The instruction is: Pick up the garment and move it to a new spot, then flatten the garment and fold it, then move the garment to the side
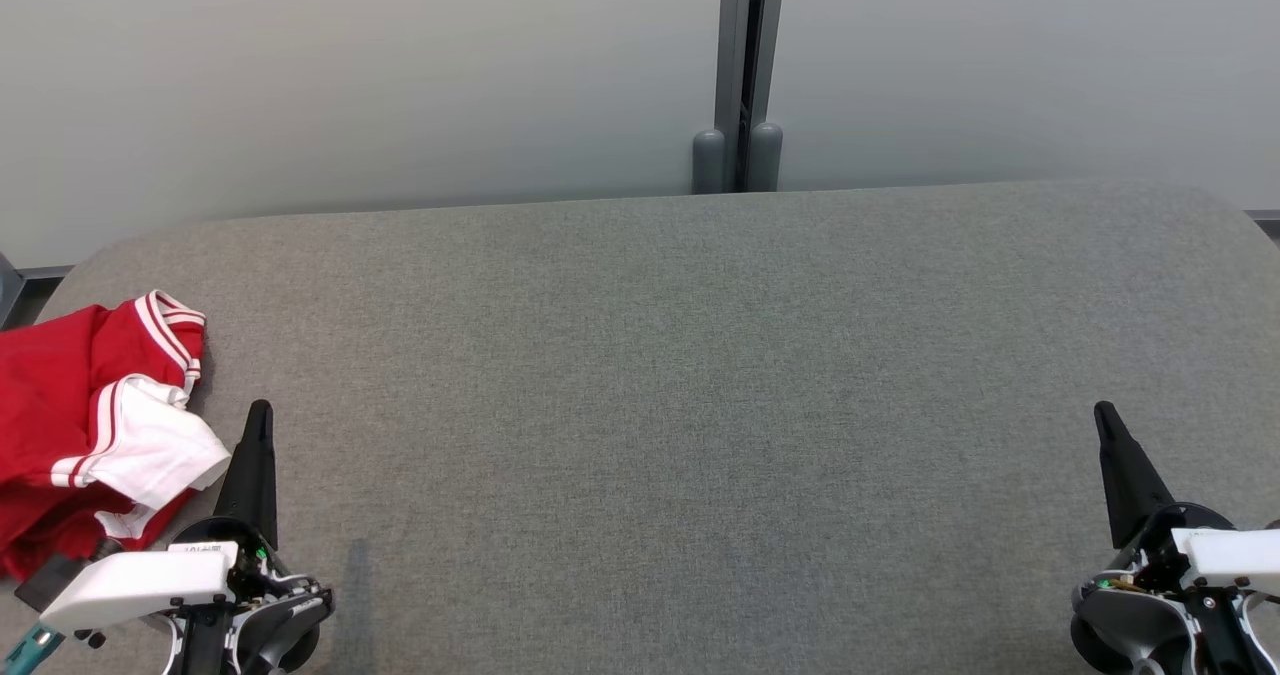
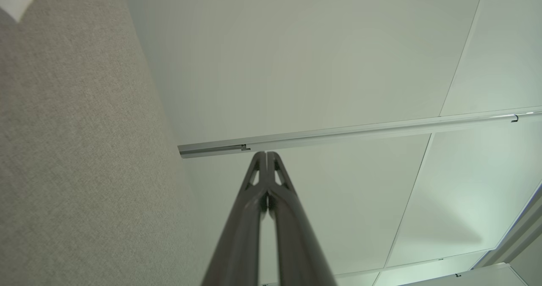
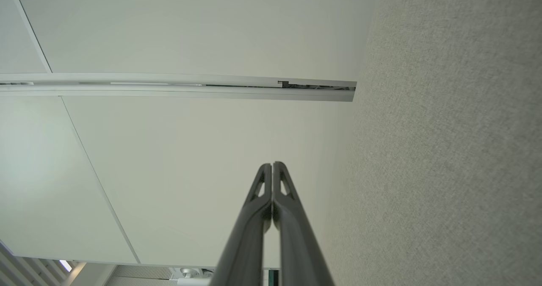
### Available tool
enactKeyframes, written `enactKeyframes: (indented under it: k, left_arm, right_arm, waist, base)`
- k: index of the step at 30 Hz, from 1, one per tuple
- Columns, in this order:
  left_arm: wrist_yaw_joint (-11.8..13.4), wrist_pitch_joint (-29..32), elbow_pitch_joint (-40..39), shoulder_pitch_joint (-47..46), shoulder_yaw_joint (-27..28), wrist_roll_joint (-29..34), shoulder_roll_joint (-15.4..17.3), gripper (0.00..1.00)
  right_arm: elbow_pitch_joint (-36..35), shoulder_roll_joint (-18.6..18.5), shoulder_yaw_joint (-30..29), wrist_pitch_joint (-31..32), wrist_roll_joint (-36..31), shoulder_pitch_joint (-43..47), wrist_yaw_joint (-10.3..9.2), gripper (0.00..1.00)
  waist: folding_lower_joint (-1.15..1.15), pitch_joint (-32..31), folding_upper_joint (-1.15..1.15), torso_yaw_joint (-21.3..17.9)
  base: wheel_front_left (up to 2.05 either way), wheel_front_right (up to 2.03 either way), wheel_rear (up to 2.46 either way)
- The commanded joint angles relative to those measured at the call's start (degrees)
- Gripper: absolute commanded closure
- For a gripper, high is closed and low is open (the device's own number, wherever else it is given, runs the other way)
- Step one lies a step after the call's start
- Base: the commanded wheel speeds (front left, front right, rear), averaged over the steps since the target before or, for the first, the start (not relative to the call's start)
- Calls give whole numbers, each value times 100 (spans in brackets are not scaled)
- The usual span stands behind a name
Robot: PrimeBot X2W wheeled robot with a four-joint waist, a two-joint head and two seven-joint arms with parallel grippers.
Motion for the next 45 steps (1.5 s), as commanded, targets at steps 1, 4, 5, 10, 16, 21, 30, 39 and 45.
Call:
enactKeyframes:
  k: [1, 4, 5, 10, 16, 21, 30, 39, 45]
  left_arm:
    - [-21, 18, -16, 24, 20, -8, 32, 100]
    - [-21, 18, -16, 24, 20, -8, 32, 100]
    - [-21, 18, -16, 24, 20, -8, 32, 100]
    - [-21, 18, -16, 24, 20, -8, 32, 100]
    - [2, -46, 191, 128, -32, 23, -63, 0]
    - [1, -200, 254, 119, -100, 268, -20, 0]
    - [0, -445, 313, 116, -81, 1351, -18, 0]
    - [0, -667, 400, 137, -98, 2548, -19, 0]
    - [32, -804, 480, 166, -117, 3230, -19, 0]
  right_arm:
    - [-17, -53, -2, 17, 14, 52, 2, 100]
    - [-17, -53, -2, 17, 13, 52, 2, 100]
    - [-17, -53, -3, 18, 13, 52, 2, 100]
    - [-17, -53, -2, 17, 14, 52, 2, 100]
    - [159, 81, 30, -27, -27, 125, -6, 0]
    - [133, 19, 168, -185, -181, 113, -6, 0]
    - [224, -89, 310, -444, -983, 64, -5, 0]
    - [333, -40, 307, -666, -2119, 53, -4, 0]
    - [450, -20, 323, -804, -2841, 21, -3, 0]
  waist:
    - [0, 0, 0, 0]
    - [0, 0, 0, 0]
    - [0, 0, 0, 0]
    - [0, 0, 0, 0]
    - [0, 4, 0, 0]
    - [0, 7, 0, 3]
    - [0, 10, 0, 15]
    - [0, 9, 0, 24]
    - [0, 11, 0, 23]
  base:
    - [0, 0, 0]
    - [0, 0, 0]
    - [0, 0, 0]
    - [0, 0, 0]
    - [0, 0, 0]
    - [0, 0, 0]
    - [0, 0, 0]
    - [0, 0, 0]
    - [0, 0, 0]
